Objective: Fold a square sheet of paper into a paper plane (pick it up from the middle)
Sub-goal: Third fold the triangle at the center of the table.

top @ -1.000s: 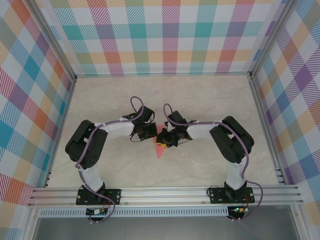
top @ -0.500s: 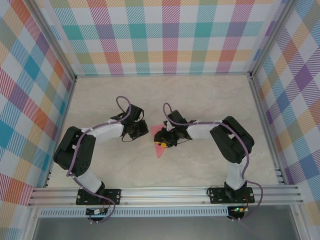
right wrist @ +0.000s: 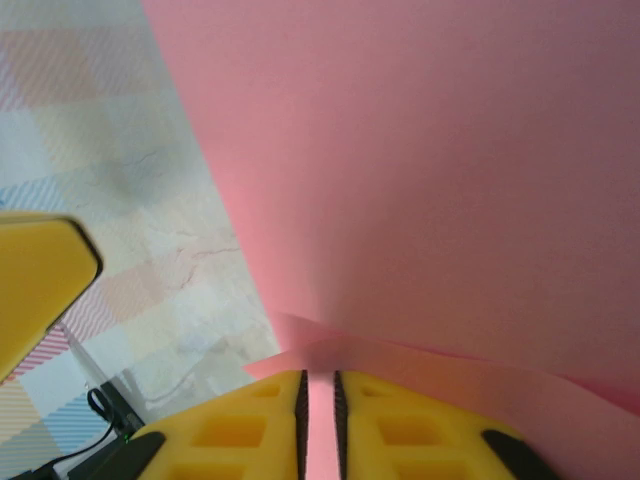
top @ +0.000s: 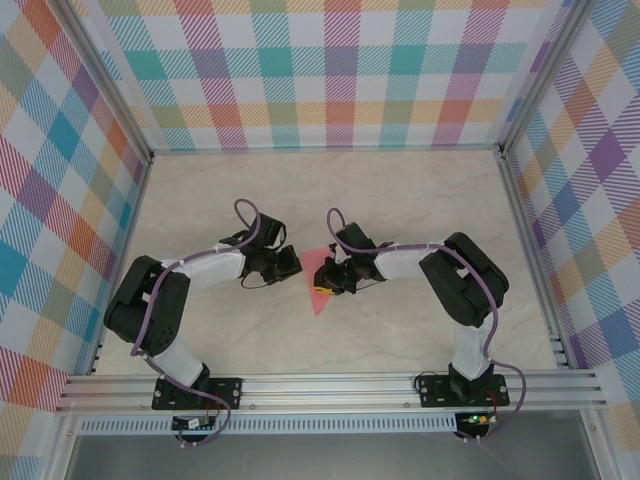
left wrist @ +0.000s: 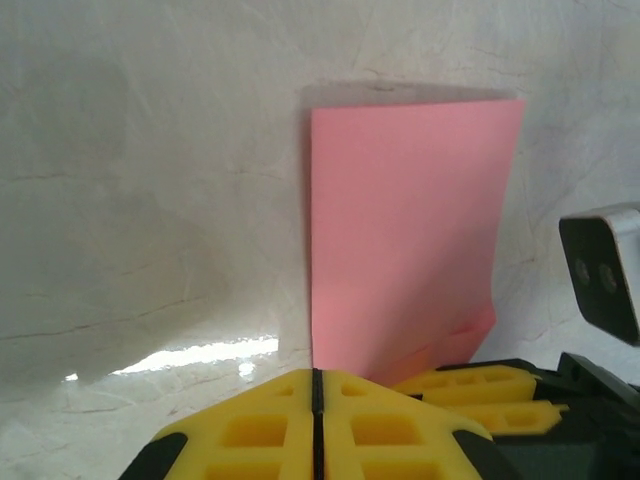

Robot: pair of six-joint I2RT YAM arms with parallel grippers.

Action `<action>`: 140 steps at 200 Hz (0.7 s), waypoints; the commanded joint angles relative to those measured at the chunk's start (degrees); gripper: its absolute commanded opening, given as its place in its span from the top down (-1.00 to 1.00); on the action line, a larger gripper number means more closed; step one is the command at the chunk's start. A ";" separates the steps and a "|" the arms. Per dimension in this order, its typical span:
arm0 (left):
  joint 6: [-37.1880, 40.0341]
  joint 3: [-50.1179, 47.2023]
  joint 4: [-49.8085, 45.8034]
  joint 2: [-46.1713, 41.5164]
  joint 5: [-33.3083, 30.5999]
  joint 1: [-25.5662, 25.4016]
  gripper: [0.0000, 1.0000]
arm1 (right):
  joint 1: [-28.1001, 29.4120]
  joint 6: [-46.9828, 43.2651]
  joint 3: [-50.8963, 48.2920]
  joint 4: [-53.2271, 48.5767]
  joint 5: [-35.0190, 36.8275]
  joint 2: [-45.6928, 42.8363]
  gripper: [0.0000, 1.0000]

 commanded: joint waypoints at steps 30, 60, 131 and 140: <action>0.33 -0.97 2.30 -0.04 4.77 -3.03 0.90 | 0.26 -0.79 -1.36 -3.18 2.93 1.55 0.89; 0.81 -0.54 2.57 1.85 5.54 -4.11 0.98 | 0.34 -0.68 -1.21 -3.48 3.15 1.82 0.91; 1.72 0.80 1.11 5.43 3.66 -5.43 1.00 | 0.32 -0.33 -1.01 -3.89 3.50 1.99 0.91; 1.84 0.94 0.75 5.60 3.14 -5.42 1.00 | 0.29 -0.33 -1.01 -4.00 3.50 1.99 0.91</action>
